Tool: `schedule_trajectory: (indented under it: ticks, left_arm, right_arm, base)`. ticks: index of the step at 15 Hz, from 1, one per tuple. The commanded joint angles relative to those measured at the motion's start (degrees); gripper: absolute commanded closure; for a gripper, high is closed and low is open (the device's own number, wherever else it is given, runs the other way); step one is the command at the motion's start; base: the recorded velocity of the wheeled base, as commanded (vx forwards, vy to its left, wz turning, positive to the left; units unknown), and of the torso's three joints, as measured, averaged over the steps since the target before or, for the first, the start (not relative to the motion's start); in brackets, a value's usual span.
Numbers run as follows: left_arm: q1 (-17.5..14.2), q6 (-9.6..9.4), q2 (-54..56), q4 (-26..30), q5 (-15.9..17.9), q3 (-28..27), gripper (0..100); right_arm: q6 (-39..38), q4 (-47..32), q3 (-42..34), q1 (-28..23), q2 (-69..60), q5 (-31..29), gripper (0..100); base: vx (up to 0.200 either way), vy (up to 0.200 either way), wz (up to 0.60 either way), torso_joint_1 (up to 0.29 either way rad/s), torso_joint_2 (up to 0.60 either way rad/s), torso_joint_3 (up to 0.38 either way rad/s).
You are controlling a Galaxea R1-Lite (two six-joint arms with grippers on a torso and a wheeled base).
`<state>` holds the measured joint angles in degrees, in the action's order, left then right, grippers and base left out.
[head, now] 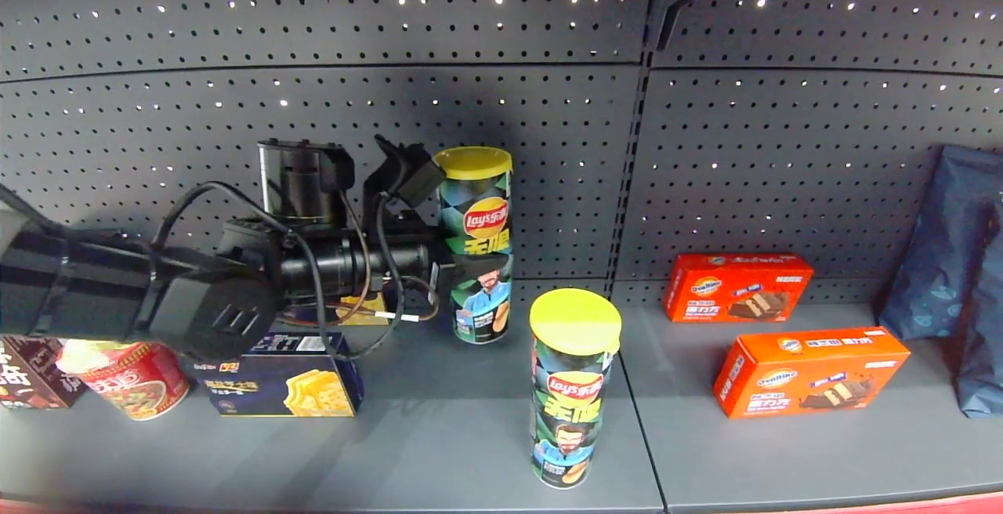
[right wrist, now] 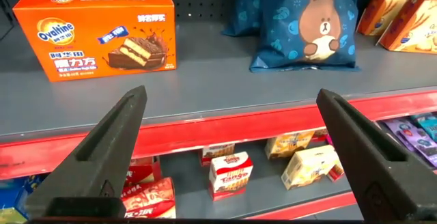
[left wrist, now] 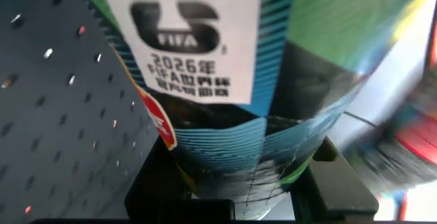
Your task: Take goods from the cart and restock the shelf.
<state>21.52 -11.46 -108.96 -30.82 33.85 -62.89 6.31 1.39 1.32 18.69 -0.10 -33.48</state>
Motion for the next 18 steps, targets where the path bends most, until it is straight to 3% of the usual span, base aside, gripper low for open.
schedule_trajectory:
  ticks: [1,7,11,18]
  left_arm:
    - [0.3,0.03,-6.2,0.0,1.7,-5.3,100]
    - [0.2,0.03,-11.0,-0.3,2.5,-8.3,100]
    - [1.2,0.56,-15.2,-7.2,2.4,-8.5,100]
    - [2.0,0.47,-17.8,-7.3,2.4,-10.1,100]
  right_arm:
    - [0.0,0.0,0.0,0.1,0.1,0.0,0]
    - [-0.1,0.0,0.0,0.0,0.1,0.0,0]
    - [-0.1,0.0,0.0,0.0,0.1,0.0,0]
    - [-0.1,0.0,0.0,0.0,0.1,0.0,0]
  base:
    - [0.000,0.000,0.00,0.000,0.00,0.000]
    - [0.000,0.000,0.00,0.000,0.00,0.000]
    - [0.000,0.000,0.00,0.000,0.00,0.000]
    - [0.000,0.000,0.00,0.000,0.00,0.000]
